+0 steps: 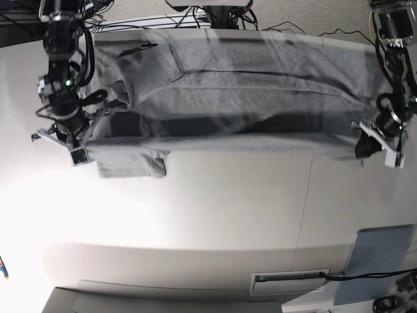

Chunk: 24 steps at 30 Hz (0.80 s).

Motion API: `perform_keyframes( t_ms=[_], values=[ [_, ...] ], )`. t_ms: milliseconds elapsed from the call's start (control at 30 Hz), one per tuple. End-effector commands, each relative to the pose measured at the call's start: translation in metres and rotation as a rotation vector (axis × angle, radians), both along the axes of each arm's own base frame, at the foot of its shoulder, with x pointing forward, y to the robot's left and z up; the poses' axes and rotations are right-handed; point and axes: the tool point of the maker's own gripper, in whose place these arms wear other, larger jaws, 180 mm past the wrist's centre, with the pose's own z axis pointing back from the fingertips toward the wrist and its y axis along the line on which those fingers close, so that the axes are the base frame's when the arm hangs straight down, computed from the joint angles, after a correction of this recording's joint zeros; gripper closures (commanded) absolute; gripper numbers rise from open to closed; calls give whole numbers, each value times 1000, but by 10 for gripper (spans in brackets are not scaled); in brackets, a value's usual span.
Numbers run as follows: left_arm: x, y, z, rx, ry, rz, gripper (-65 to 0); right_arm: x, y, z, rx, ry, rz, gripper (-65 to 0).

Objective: Fold the T-shirt properly
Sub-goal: 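Lift the hem and fold it toward the collar with both grippers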

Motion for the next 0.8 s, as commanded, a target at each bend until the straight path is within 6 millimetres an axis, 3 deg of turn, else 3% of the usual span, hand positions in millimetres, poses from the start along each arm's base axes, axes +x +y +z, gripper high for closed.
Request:
perform_keyframes(
  t_ms=[0,233,400,767],
  values=[
    [4,8,16,10,-50,6,0,0,-4,13,-32,-34,2,0],
    [-26,9,-8,-4,23,14,0,-33,-2,10,-74,4,-10,0],
    [-38,8,-17,-6,56,15,0,-57,-2,-4,-76,66,-21,0],
    [-42,11,-22,20,79,11,0,-88,-4,-22,-70,141,-47,0]
  ],
)
